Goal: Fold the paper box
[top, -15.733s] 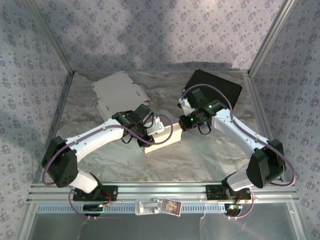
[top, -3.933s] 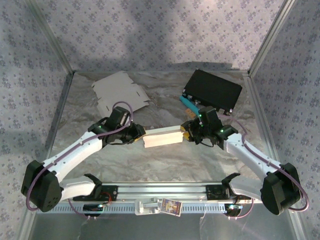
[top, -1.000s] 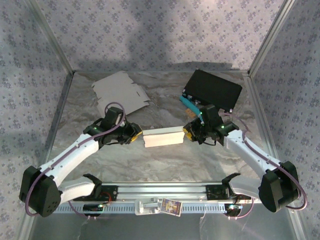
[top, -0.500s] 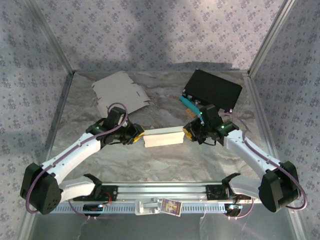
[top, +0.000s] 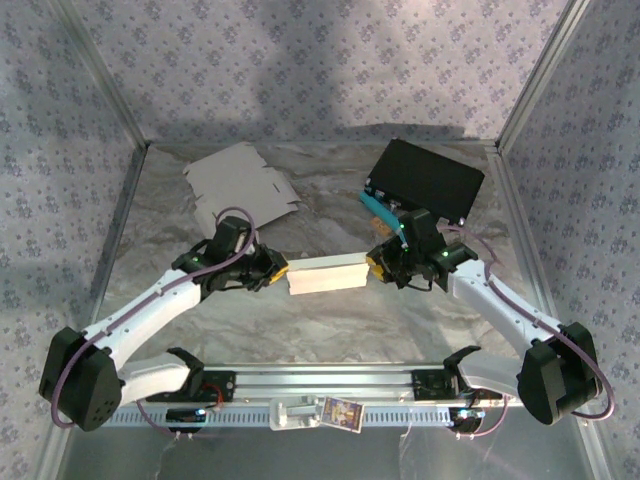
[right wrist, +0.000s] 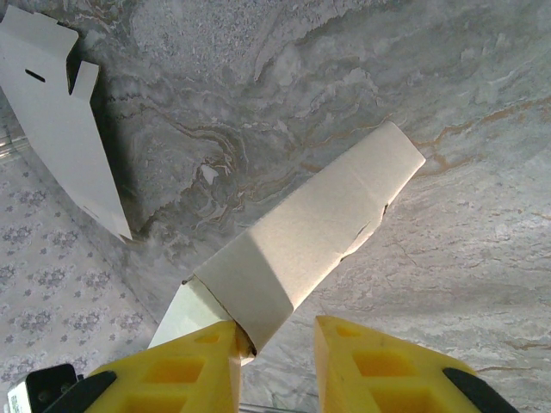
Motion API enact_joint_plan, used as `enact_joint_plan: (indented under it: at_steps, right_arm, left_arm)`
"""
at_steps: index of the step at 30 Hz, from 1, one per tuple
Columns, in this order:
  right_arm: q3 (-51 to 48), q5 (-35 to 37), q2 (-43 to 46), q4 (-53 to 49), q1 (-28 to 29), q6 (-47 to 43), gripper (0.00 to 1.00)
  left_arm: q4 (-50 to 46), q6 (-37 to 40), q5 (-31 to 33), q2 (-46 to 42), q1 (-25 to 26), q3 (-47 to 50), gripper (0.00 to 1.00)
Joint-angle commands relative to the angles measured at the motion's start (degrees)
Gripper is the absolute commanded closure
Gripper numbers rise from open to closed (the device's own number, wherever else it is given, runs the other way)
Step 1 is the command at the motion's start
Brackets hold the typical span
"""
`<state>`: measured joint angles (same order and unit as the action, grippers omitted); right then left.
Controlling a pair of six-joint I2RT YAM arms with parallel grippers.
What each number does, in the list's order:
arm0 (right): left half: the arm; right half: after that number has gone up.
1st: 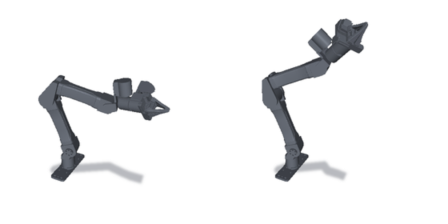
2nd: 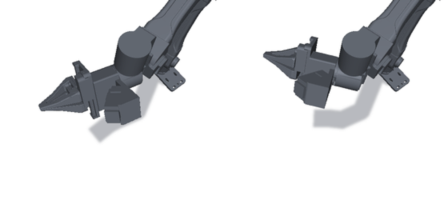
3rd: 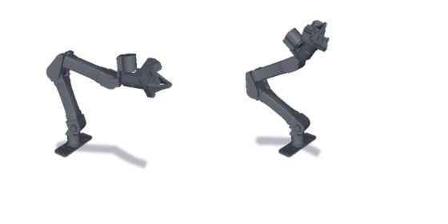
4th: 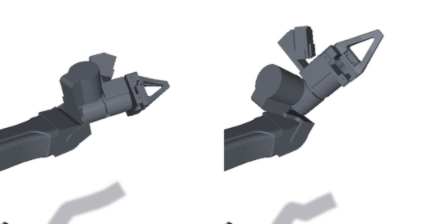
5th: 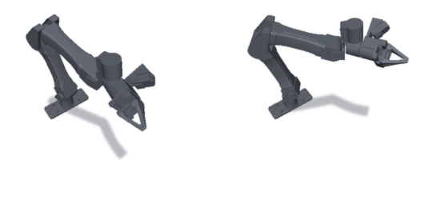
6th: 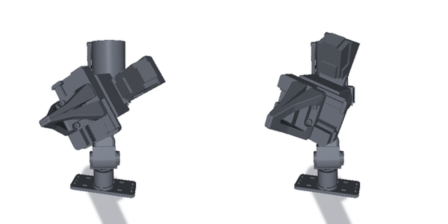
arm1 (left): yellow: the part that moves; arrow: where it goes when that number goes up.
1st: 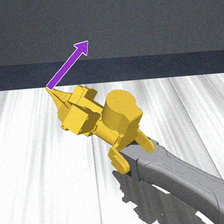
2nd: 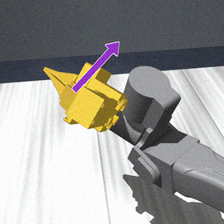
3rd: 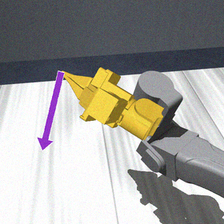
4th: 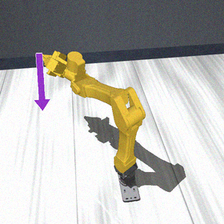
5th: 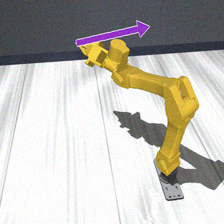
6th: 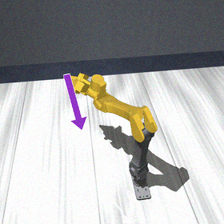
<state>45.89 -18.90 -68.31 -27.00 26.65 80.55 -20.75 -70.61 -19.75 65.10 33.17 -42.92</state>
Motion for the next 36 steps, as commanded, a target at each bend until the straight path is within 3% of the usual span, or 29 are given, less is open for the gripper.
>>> enact_joint_plan:
  at_steps: [1,11,16,22,29,36]
  right_arm:
    - [-3.9,5.1,-3.4,-13.9,0.3,1.1,0.72]
    - [-4.4,5.0,-4.1,-13.8,0.2,1.0,0.71]
    - [-1.6,6.0,-3.3,-14.5,0.4,-2.9,0.71]
    - [0.6,5.7,-0.3,-14.3,0.5,-9.4,0.73]
    - [-4.5,4.8,8.6,-21.9,-0.8,-16.5,0.76]
    - [-13.1,2.2,21.3,-27.4,-3.0,-13.2,0.75]
  left_arm:
    - [-4.3,1.0,-0.2,0.8,0.5,3.5,0.82]
    - [-3.6,3.2,-0.3,0.7,0.7,11.0,0.91]
    - [-3.5,6.1,0.7,0.8,1.0,7.9,0.92]
    - [-1.1,13.6,0.5,1.9,5.2,3.1,0.91]
    - [-0.2,20.7,-3.2,4.6,10.6,2.6,0.92]
    - [0.2,22.7,-7.1,8.2,14.1,2.7,0.89]
